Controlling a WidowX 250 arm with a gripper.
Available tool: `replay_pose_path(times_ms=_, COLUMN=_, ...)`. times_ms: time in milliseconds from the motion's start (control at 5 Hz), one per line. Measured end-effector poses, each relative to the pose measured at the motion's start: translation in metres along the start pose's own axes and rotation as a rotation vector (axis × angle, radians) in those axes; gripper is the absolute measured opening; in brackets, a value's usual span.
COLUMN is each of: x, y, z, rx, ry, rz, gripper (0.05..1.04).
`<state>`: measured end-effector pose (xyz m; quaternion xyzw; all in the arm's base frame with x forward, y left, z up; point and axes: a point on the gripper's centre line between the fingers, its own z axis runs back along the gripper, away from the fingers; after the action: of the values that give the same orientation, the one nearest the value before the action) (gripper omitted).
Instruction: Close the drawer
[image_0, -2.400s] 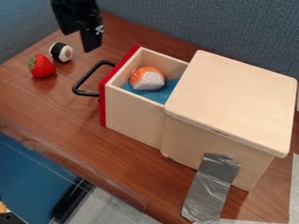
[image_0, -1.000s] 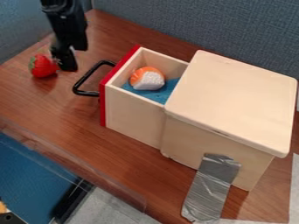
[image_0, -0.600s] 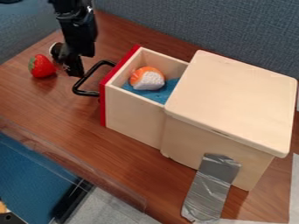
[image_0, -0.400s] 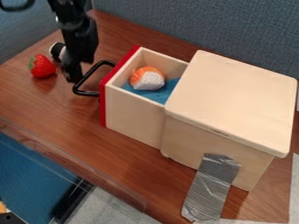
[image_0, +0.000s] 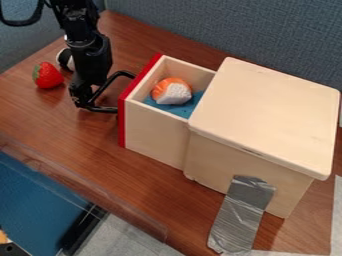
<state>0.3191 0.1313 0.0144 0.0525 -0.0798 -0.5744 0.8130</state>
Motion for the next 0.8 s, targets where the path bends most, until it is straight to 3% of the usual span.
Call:
replay_pose_path(times_ms=200, x=0.007, y=-0.008, z=0.001, rx=-0.052, ry=-0.035, rz=0.020, gripper=1.000)
replay_pose_path(times_ms=400, x=0.014, y=-0.005, z=0.004, rx=-0.064, ry=-0.056, rz=0.029, gripper=1.000)
replay_pose_path(times_ms=800, x=0.033, y=0.010, z=0.002, rx=-0.034, ry=-0.062, rz=0.046, gripper=1.000)
